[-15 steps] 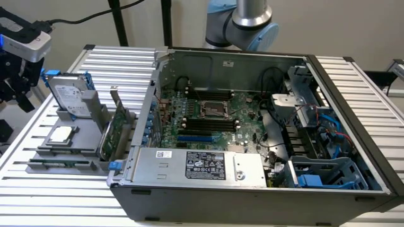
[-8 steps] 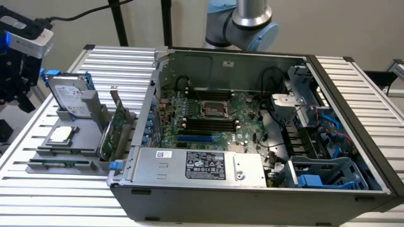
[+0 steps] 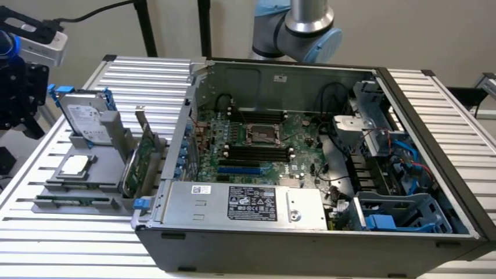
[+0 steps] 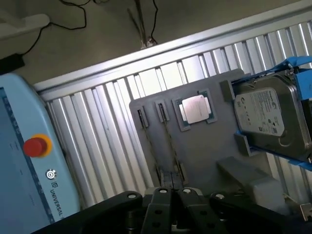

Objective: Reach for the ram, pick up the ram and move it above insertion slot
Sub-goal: 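Pick up the ram and move it above insertion slot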

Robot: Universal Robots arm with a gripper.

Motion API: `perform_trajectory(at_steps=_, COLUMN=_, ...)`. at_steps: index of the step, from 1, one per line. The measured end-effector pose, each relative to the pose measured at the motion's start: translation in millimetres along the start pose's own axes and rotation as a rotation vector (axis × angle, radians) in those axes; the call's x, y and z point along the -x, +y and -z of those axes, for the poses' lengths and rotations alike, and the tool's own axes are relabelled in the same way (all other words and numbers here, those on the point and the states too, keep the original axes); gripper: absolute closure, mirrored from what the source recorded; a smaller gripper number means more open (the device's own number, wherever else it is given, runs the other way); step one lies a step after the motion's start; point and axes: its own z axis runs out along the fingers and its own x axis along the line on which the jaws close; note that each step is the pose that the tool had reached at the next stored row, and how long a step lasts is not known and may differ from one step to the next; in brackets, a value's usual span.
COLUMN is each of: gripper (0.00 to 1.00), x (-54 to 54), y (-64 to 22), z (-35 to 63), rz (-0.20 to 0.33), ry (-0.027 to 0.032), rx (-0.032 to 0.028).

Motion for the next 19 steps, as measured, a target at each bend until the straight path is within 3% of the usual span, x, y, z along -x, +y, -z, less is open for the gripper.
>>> perform_trajectory(at_steps=9, gripper=0.89, x=0.0, y=0.0, z=-1.5, rz=0.163, ry=0.0009, rx=-0.0082)
perform_trajectory(at_steps=14, gripper=0.88, x=0.0, y=0.0, z=-1.6, rz=0.177, ry=0.0012, rx=-0.0083)
perform_trajectory(at_steps=15, gripper=0.76, x=0.0, y=0.0, z=-1.6, rz=0.178, ry=0.0012, rx=-0.0083)
perform_trajectory(at_steps=16, gripper=0.76, x=0.0, y=0.0, z=-1.6, rz=0.181, ry=0.0013, rx=-0.0082)
perform_trajectory(at_steps=17, gripper=0.70, x=0.0, y=0.0, z=-1.6, rz=0.185, ry=0.0014, rx=-0.0082)
perform_trajectory(at_steps=19, gripper=0.70, x=0.0, y=-0.1, z=-2.9, rz=0.194, ry=0.0013, rx=-0.0083)
